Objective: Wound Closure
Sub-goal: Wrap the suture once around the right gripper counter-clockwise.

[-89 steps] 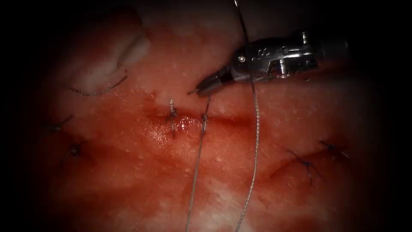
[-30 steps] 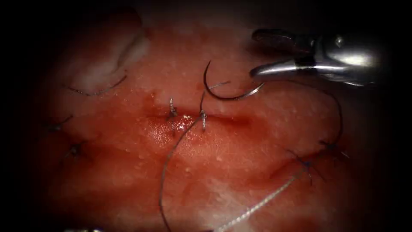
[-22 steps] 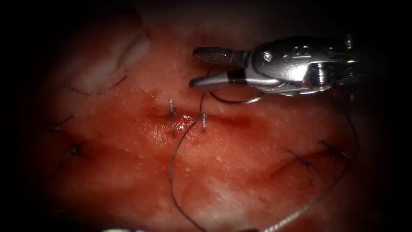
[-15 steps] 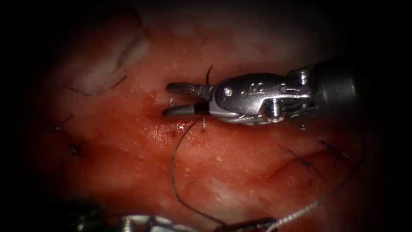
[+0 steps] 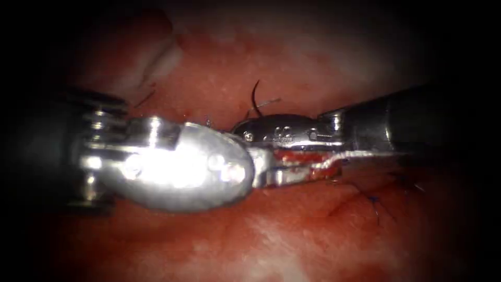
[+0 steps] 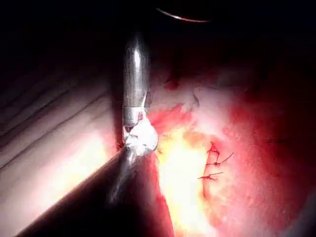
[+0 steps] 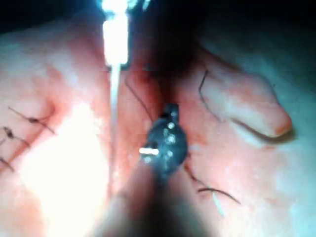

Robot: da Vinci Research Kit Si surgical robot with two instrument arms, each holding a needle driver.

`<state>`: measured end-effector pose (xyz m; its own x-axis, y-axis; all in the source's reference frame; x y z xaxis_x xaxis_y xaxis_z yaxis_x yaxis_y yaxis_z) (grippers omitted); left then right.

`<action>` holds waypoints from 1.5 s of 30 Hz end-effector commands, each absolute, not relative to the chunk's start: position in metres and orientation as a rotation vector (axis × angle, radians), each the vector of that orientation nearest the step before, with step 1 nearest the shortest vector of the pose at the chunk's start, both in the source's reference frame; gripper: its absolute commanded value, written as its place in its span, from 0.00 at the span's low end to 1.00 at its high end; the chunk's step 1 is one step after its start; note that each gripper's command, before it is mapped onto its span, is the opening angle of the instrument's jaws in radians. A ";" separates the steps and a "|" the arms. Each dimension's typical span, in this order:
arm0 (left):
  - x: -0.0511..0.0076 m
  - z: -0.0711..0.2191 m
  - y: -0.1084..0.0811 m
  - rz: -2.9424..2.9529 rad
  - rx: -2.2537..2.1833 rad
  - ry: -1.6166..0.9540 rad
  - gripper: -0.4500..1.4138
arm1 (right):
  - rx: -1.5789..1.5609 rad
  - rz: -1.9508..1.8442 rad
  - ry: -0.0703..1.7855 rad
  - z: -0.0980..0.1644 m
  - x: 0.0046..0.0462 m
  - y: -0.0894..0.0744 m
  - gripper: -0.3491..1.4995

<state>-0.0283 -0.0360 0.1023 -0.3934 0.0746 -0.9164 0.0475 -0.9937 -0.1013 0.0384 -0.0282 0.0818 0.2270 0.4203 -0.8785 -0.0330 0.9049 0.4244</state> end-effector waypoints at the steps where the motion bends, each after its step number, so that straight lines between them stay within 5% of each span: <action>1: -0.0288 0.103 -0.036 2.607 -1.723 -0.179 0.00 | 0.354 0.312 1.315 0.082 0.0389 -0.029 0.00; 22: -0.0271 0.110 -0.027 2.479 -1.836 -0.304 0.00 | 0.422 0.312 1.387 0.083 0.0390 -0.028 0.00; 36: -0.0292 0.111 -0.025 2.421 -1.820 -0.303 0.00 | 0.382 0.353 1.373 0.084 0.0426 -0.027 0.02; 41: -0.0288 0.111 -0.024 2.425 -1.813 -0.293 0.00 | 0.377 0.359 1.378 0.083 0.0440 -0.027 0.59; 45: -0.0284 0.113 -0.023 2.424 -1.811 -0.281 0.00 | 0.409 0.357 1.417 0.082 0.0441 -0.028 0.81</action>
